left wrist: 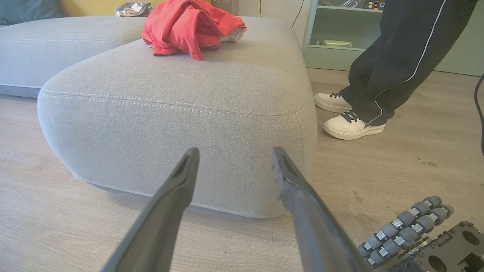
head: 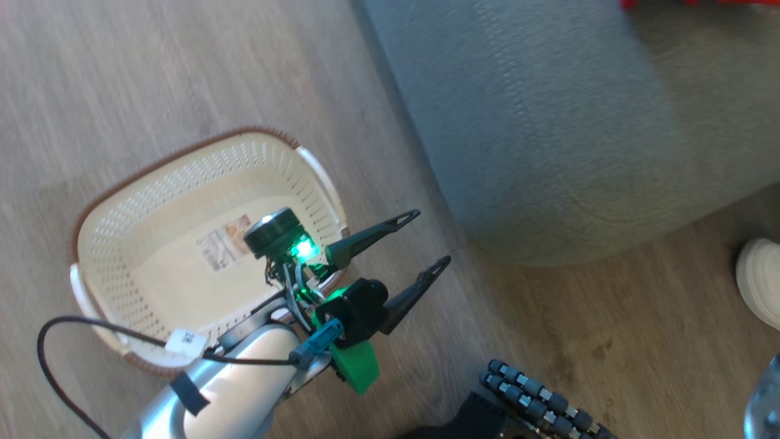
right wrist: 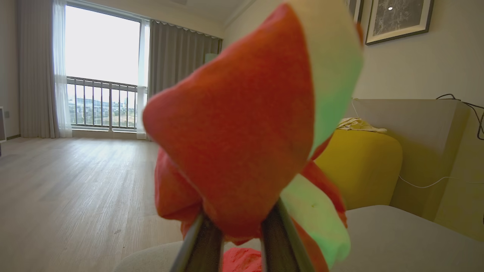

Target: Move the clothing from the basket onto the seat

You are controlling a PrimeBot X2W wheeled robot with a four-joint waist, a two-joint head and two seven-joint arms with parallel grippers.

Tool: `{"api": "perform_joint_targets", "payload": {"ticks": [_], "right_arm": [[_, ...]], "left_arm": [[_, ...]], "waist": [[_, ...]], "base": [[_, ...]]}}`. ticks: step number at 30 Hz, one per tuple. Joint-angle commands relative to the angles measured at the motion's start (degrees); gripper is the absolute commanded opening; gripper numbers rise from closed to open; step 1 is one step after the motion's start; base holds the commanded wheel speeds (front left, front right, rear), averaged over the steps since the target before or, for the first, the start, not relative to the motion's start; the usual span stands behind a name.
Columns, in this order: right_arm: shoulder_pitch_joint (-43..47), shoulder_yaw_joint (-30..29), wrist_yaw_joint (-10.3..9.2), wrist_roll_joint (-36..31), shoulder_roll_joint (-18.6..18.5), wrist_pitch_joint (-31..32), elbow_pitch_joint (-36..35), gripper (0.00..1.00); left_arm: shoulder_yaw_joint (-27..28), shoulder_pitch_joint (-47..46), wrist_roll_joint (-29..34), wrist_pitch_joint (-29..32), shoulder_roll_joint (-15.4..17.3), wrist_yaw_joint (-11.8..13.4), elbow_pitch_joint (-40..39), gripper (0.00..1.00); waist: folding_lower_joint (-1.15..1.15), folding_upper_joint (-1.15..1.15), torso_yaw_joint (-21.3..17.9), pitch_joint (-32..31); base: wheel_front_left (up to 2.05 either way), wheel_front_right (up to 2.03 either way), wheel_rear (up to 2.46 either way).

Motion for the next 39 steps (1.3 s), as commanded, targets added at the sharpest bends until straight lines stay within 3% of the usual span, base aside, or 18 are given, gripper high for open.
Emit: {"api": "perform_joint_targets", "payload": {"ticks": [1,16,32,39], "right_arm": [[-3.1,-0.7,-0.01,-0.3,-1.9,-0.3,0.3,0.00],[-18.6,-11.3,-0.01,-3.4,-6.1,-0.3,23.7,0.00],[-27.7,-21.0,-0.01,-19.0,-9.3,0.5,49.3,0.00],[-28.2,-24.7,-0.01,-23.8,-9.9,0.5,54.6,0.00]], "left_arm": [[1.0,-1.8,0.1,-0.3,0.7,0.0,-2.4,1.00],[0.3,-4.9,-0.1,-0.3,2.6,0.0,-3.6,1.00],[1.8,-5.8,-0.5,-0.3,2.7,0.7,-4.7,1.00],[2.2,-6.2,-0.5,-0.3,2.6,0.6,-4.4,1.00]], "waist": [[0.00,0.00,2.0,2.4],[0.00,0.00,6.2,8.8],[0.00,0.00,11.1,13.2],[0.00,0.00,11.7,13.2]], "base": [[0.00,0.00,0.00],[0.00,0.00,0.00],[0.00,0.00,0.00],[0.00,0.00,0.00]]}}
